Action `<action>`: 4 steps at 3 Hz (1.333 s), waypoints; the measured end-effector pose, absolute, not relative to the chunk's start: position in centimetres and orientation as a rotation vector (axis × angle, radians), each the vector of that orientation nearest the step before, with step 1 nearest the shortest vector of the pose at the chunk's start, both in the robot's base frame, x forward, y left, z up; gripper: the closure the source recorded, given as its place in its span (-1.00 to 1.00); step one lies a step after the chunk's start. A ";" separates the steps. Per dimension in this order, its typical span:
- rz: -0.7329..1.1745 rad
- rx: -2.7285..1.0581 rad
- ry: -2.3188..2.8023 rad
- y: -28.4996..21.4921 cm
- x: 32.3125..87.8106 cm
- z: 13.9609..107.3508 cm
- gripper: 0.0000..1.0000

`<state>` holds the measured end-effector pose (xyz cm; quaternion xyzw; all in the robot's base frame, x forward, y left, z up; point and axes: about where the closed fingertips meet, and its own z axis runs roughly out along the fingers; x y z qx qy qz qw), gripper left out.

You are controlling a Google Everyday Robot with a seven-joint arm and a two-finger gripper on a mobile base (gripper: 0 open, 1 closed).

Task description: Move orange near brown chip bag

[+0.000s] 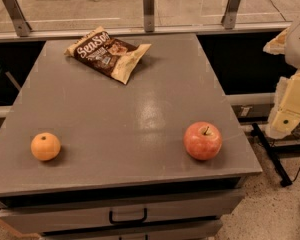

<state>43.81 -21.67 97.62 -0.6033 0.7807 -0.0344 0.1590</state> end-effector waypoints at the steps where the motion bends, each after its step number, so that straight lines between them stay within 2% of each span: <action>1: -0.099 -1.725 2.232 -21.7 43.8 97.6 -1.00; 2: -0.072 -1.719 2.214 -20.9 44.2 97.6 -1.00; 3: 0.049 -1.793 2.105 -16.0 45.4 96.0 -1.00; 4: 0.215 -1.887 1.938 -8.8 46.4 94.2 -1.00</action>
Offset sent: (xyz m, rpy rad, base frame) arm 0.0089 0.0156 -0.0071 0.0593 0.0147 0.0211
